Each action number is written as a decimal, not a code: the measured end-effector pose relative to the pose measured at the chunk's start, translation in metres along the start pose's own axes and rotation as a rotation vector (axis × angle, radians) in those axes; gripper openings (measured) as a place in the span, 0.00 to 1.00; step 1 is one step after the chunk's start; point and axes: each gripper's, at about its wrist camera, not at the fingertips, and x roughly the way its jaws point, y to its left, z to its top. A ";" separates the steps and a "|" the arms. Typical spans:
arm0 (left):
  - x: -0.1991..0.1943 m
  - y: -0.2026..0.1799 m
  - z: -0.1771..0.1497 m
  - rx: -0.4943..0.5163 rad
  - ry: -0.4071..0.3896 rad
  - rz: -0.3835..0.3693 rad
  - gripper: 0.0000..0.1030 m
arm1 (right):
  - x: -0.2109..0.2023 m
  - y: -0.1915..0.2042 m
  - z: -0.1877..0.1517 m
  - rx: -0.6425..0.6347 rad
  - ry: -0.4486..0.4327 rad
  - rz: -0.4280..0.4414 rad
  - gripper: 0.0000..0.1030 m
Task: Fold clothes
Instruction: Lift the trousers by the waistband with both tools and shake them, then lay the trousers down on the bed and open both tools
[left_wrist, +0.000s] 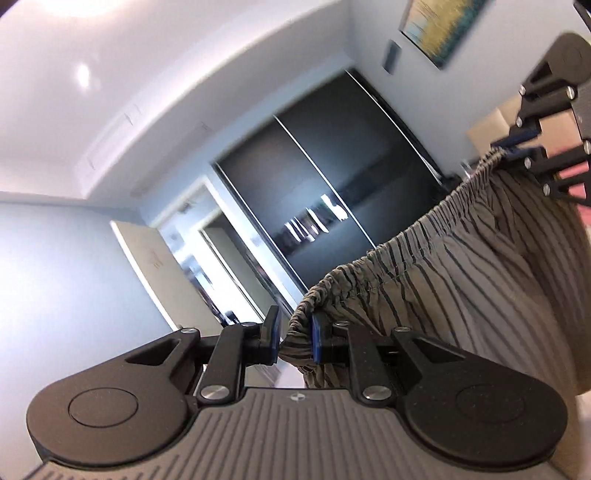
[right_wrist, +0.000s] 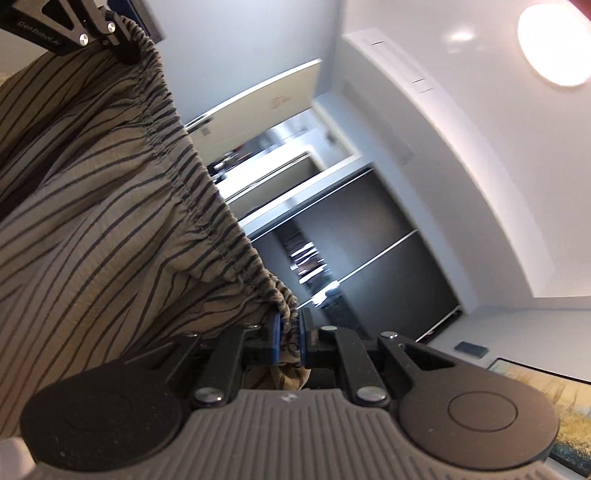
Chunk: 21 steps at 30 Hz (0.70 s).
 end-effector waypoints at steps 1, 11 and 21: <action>-0.003 0.002 0.005 0.011 -0.020 0.012 0.14 | 0.003 -0.003 0.001 0.003 -0.009 -0.011 0.10; -0.059 -0.068 -0.063 0.179 0.059 -0.211 0.14 | -0.023 0.045 -0.063 -0.036 0.044 0.174 0.10; -0.161 -0.214 -0.183 0.360 0.261 -0.564 0.12 | -0.104 0.178 -0.208 -0.151 0.213 0.544 0.10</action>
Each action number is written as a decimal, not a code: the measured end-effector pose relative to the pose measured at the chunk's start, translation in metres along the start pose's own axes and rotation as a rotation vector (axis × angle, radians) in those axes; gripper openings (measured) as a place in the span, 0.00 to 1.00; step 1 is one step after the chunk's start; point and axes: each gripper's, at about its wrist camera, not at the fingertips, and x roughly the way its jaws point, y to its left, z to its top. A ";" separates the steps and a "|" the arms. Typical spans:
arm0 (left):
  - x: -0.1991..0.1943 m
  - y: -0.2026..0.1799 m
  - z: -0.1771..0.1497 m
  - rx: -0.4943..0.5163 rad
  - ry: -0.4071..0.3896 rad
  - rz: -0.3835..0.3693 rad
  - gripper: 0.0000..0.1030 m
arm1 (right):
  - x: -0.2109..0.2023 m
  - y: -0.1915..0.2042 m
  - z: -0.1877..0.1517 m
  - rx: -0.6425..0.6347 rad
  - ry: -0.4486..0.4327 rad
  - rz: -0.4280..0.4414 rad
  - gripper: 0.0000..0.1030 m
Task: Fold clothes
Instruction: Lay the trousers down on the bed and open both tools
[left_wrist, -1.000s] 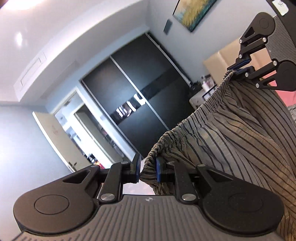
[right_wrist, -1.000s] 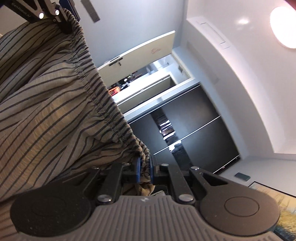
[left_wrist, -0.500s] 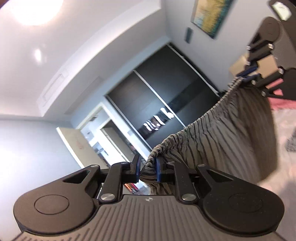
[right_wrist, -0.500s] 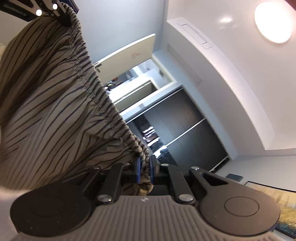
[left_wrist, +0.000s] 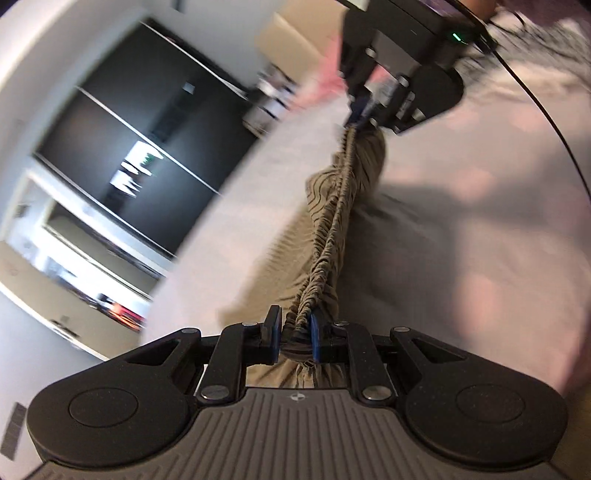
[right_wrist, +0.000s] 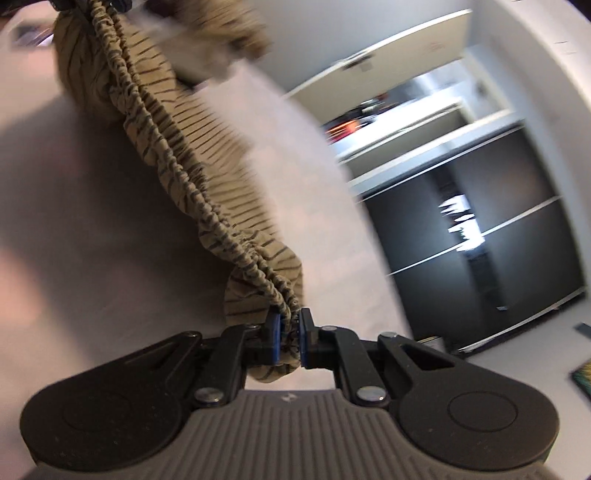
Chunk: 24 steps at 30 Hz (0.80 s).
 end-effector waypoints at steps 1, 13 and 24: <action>0.000 -0.015 -0.005 0.012 0.015 -0.030 0.12 | -0.002 0.015 -0.011 -0.017 0.012 0.028 0.10; -0.031 -0.104 -0.017 0.043 0.020 -0.285 0.02 | -0.032 0.084 -0.087 -0.030 0.157 0.148 0.08; 0.012 -0.069 -0.028 0.017 0.078 -0.214 0.25 | -0.047 0.085 -0.097 0.041 0.181 0.162 0.36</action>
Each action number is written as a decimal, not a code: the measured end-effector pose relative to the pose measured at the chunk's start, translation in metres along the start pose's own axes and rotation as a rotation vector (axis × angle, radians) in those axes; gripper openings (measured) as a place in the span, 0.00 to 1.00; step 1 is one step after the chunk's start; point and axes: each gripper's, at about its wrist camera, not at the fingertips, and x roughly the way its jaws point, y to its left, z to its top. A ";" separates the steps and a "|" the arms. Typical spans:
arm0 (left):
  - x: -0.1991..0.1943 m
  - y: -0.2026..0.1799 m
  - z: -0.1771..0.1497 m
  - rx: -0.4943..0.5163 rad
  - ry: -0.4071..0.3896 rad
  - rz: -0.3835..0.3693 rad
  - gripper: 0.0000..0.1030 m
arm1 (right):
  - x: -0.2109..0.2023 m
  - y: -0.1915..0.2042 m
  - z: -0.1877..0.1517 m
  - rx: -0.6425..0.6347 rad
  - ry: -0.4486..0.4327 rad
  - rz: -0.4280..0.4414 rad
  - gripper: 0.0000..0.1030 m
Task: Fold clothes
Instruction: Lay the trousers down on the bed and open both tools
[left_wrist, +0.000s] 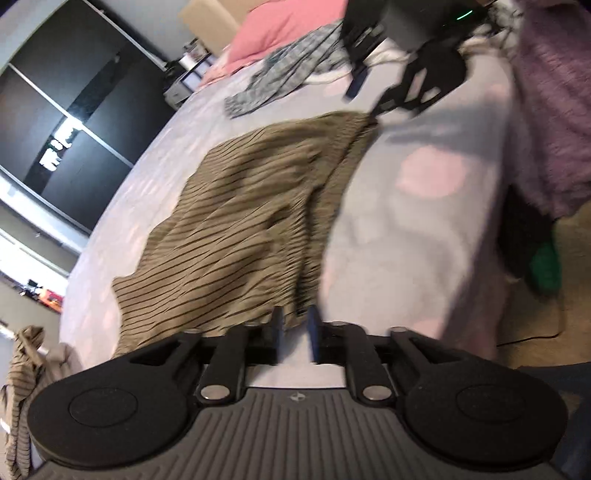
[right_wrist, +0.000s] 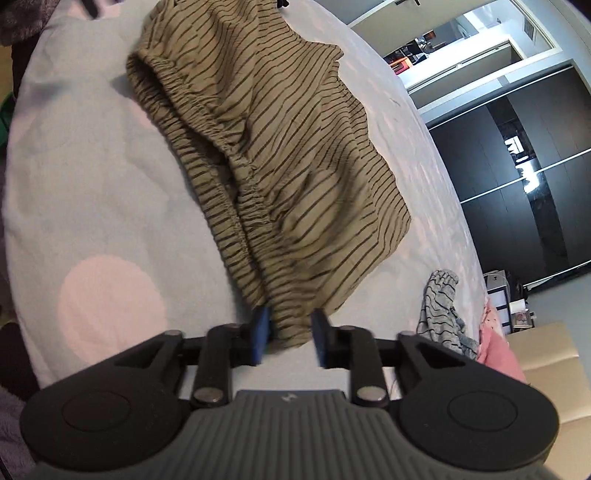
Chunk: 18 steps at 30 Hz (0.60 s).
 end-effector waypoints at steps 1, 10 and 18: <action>0.006 0.002 -0.002 0.025 0.005 0.003 0.27 | -0.001 0.001 0.000 -0.002 -0.003 0.002 0.37; 0.063 0.001 -0.014 0.264 -0.005 0.047 0.41 | 0.018 0.004 0.017 -0.051 -0.003 0.061 0.54; 0.083 0.001 -0.011 0.265 -0.045 0.022 0.27 | 0.049 0.009 0.010 -0.144 0.032 0.027 0.53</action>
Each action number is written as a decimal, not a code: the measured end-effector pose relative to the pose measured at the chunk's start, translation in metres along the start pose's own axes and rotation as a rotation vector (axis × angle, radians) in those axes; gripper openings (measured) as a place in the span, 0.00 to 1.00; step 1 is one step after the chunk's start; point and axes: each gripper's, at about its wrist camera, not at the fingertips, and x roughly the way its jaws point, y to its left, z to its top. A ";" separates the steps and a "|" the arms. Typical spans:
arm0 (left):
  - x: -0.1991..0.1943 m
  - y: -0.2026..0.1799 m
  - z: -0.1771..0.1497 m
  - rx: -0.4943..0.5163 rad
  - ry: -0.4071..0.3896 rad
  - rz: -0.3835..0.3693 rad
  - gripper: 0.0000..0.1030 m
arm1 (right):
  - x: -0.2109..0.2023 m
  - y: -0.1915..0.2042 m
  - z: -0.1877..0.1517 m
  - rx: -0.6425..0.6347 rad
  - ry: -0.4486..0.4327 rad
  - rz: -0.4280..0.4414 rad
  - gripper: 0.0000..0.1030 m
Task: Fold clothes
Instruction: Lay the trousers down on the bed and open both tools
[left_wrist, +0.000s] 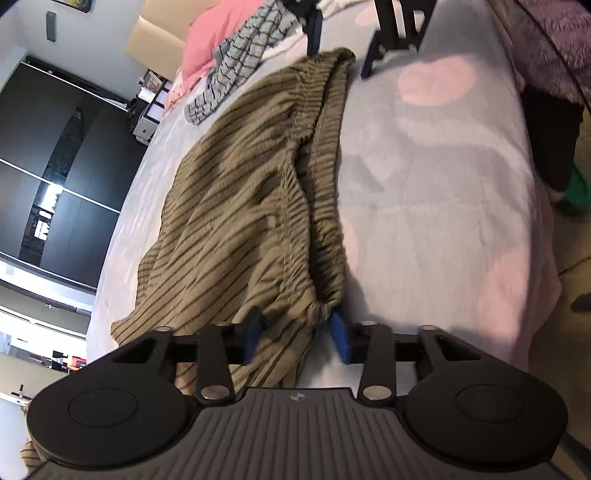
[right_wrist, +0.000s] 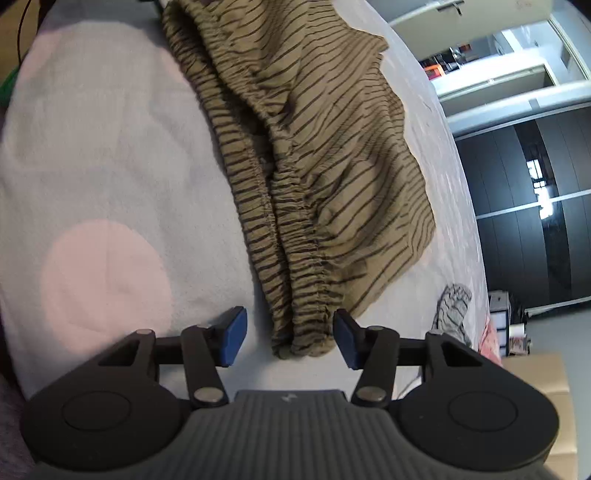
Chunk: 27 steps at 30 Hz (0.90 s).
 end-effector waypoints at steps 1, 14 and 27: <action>0.001 0.000 0.001 0.000 -0.007 -0.008 0.24 | 0.002 0.001 0.001 -0.012 -0.005 -0.004 0.52; -0.060 0.015 0.015 -0.095 -0.014 -0.125 0.06 | -0.006 -0.023 0.007 0.047 -0.035 -0.006 0.15; -0.106 -0.026 0.051 -0.240 -0.029 -0.300 0.06 | -0.046 -0.008 -0.013 0.036 0.069 0.060 0.10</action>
